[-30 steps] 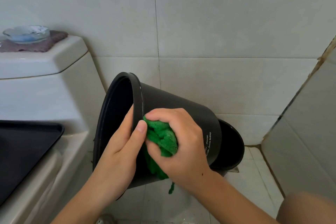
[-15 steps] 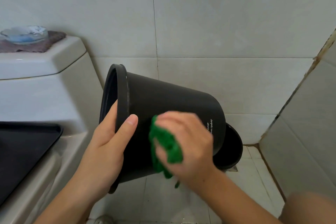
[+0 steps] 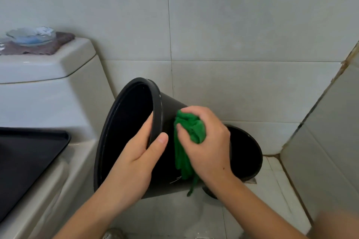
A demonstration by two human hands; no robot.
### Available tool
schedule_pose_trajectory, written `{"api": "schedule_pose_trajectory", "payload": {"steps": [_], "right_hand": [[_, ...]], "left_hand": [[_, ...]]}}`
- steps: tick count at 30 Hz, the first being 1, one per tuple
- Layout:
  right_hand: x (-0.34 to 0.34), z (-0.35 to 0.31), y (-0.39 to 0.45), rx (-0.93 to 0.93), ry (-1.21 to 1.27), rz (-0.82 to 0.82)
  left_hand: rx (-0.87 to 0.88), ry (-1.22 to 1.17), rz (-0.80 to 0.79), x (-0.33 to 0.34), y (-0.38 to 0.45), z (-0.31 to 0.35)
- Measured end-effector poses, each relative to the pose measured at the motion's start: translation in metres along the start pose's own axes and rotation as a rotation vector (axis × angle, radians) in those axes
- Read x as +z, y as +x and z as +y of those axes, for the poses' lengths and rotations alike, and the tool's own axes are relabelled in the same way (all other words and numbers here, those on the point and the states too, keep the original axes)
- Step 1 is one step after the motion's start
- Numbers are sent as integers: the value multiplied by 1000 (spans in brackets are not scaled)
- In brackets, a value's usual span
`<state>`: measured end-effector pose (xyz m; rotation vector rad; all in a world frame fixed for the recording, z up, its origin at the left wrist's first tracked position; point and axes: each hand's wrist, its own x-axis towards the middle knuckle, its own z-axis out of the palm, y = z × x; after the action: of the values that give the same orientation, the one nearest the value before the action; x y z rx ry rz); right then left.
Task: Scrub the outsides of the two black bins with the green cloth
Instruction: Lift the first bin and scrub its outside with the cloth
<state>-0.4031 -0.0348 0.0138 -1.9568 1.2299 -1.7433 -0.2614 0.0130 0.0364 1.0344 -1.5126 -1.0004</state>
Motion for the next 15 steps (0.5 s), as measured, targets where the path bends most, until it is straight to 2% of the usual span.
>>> {"api": "schedule_pose_trajectory", "payload": {"steps": [4,6,9,12,15], "right_hand": [[-8,-3,-5,-313,-2,-78],[-15,14,1,-305,-9,-138],[-22,38,14,67,-16,-82],[-28,61,20,434,-110,-89],[-34,69,17,568,-161,-123]], "left_hand": [[-5,-8,-27,-2,2,4],[0,7,-50,-5,3,8],[-17,49,-52,-15,4,16],[-9,229,-39,-33,8,20],[8,393,-12,-47,17,18]]}}
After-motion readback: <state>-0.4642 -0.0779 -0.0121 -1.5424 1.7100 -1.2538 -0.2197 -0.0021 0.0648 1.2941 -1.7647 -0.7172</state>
